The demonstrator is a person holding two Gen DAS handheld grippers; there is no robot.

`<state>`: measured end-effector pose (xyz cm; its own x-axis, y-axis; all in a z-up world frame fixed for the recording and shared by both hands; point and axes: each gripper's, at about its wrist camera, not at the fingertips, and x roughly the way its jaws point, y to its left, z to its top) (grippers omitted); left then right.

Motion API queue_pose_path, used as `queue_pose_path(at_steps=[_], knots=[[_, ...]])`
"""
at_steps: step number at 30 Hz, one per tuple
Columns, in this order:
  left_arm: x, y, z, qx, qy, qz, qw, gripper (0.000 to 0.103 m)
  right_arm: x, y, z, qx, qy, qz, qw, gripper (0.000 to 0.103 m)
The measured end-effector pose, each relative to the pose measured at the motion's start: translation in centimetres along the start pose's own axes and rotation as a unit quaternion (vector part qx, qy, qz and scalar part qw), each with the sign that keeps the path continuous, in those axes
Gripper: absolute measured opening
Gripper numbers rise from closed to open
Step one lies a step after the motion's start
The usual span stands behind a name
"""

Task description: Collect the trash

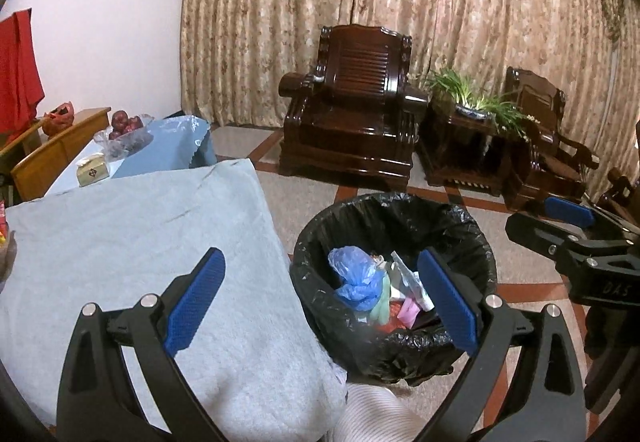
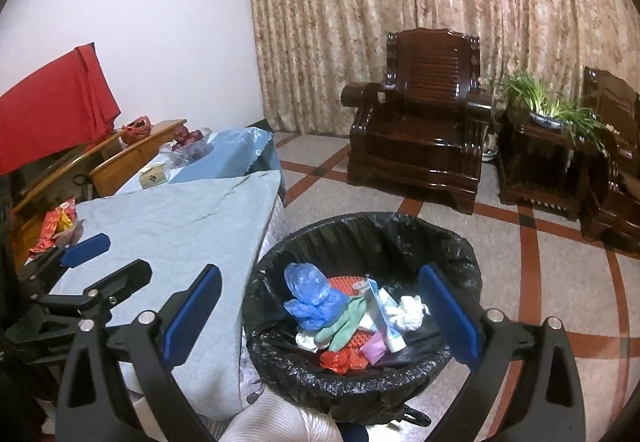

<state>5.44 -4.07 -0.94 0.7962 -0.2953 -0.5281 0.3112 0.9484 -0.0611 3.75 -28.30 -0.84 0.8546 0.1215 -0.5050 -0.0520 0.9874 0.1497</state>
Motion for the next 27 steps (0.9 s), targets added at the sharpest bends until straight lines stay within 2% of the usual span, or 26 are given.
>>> queue_pose_path(at_steps=[11, 27], knots=[[-1.8, 0.6, 0.5, -0.005, -0.024, 0.003, 0.9997, 0.094, -1.1, 1.1, 0.4, -0.015, -0.014, 0.006, 1.0, 0.097], [-2.3, 1.1, 0.7, -0.008, -0.028, 0.009, 0.9995, 0.094, -0.9, 1.6, 0.4, -0.022, -0.013, 0.008, 1.0, 0.097]])
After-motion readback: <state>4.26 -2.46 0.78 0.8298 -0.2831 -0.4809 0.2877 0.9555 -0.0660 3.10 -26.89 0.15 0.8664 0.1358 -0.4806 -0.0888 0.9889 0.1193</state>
